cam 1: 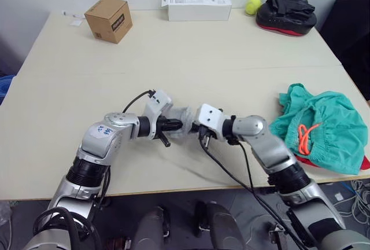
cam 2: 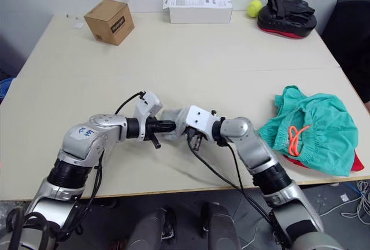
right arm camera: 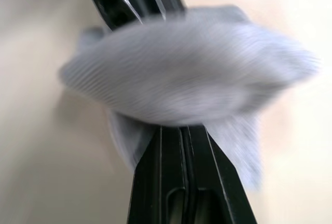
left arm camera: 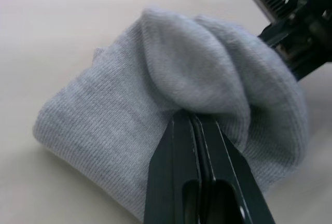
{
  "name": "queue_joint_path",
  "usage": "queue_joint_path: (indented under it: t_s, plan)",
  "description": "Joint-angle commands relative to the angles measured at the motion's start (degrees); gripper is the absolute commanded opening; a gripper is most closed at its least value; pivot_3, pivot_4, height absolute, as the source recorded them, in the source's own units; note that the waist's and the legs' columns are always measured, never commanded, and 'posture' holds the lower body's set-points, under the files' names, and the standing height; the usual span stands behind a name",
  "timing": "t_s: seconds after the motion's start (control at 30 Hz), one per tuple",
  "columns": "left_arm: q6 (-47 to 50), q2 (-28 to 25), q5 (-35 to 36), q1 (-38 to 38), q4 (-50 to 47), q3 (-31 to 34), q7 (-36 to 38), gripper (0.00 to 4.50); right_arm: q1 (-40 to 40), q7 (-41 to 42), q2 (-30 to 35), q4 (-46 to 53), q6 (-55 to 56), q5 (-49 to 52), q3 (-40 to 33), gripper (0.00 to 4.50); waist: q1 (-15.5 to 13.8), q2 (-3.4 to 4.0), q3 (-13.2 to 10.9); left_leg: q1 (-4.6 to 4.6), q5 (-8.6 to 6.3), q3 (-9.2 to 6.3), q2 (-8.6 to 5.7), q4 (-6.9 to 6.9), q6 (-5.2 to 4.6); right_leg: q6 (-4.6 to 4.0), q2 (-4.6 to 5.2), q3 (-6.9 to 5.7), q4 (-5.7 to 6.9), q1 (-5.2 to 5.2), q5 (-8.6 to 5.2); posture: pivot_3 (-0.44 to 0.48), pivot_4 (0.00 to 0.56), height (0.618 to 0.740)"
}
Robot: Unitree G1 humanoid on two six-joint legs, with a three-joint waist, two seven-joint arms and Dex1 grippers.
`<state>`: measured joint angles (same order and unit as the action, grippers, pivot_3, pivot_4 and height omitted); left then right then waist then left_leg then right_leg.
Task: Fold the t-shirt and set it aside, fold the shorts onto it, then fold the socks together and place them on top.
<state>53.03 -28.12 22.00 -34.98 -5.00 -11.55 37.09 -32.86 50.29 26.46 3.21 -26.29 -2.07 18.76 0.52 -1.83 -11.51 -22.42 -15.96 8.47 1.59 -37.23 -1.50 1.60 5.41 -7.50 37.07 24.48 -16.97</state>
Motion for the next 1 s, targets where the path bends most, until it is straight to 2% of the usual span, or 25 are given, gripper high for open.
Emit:
queue_joint_path:
  t_s: [0.03,0.17,0.27,0.37,0.53,0.7,0.83,1.0]
  plan:
    - [-0.86,0.67,-1.4,-0.78,0.7,-0.83,0.15,0.04,-0.58,1.97,4.44,5.64,-4.04,3.48,-6.13,0.0,-0.36,0.01,0.0,-0.01,0.0,0.0,0.0,0.0,-0.02,0.0,0.0,-0.01,-0.02,0.0,0.0,0.0,0.15,0.74]
    - [-1.6,1.84,-2.37,-1.02,1.75,-1.36,-0.14,0.04,-4.96,2.23,4.09,8.15,-9.69,7.66,-8.5,0.0,-0.06,0.03,-0.02,0.01,0.02,0.02,0.04,0.05,-0.02,0.0,-0.03,-0.02,-0.05,0.01,0.0,0.0,0.15,0.74]
    - [-2.06,2.36,-3.21,-0.94,2.47,-1.21,-0.09,0.04,-7.78,0.28,0.14,8.23,-13.07,10.04,-8.37,0.0,-0.05,0.04,-0.02,0.03,0.11,0.02,0.09,0.11,0.08,-0.01,-0.07,-0.08,0.0,0.04,0.0,0.0,0.15,0.74]
    - [-2.3,2.52,-3.61,-0.64,2.3,-0.89,0.01,0.04,-9.36,-2.21,-4.8,7.33,-14.08,9.58,-4.75,0.0,-0.2,0.04,-0.02,0.03,0.14,-0.02,0.09,0.13,0.1,-0.01,-0.07,-0.12,0.01,0.04,0.0,0.0,0.15,0.74]
    - [-0.78,2.07,-2.03,-0.73,-0.07,2.14,-0.28,0.04,-6.47,-5.12,-6.19,1.18,-9.14,4.68,1.49,0.0,-0.41,0.03,-0.02,-0.02,0.06,-0.02,0.01,0.07,-0.06,0.0,0.01,-0.11,-0.04,0.01,0.01,0.0,0.15,0.74]
    - [2.7,1.34,2.37,-1.07,-3.49,7.79,0.37,0.04,-3.23,-5.32,-4.64,-0.22,-6.72,3.08,2.43,0.0,-0.21,0.03,-0.02,-0.15,0.05,-0.01,-0.05,0.04,-0.16,0.06,0.05,-0.11,-0.12,0.05,0.04,0.0,0.15,0.74]
    - [-1.74,1.8,-2.07,-1.61,1.75,5.41,-1.26,0.04,-1.95,-5.62,-4.52,-0.52,-5.63,2.62,2.39,0.0,-0.2,0.03,-0.02,-0.02,0.09,-0.01,-0.01,0.09,-0.07,0.06,0.0,-0.11,-0.07,0.01,0.04,0.0,0.15,0.74]
    - [-9.34,2.89,-8.57,-1.76,10.76,-1.53,-0.02,0.04,-0.89,-6.23,-4.53,0.14,-5.42,2.63,1.54,0.0,-0.44,0.02,-0.01,0.0,0.11,-0.01,-0.01,0.05,-0.07,0.06,0.01,-0.1,-0.05,-0.04,0.04,0.0,0.15,0.74]
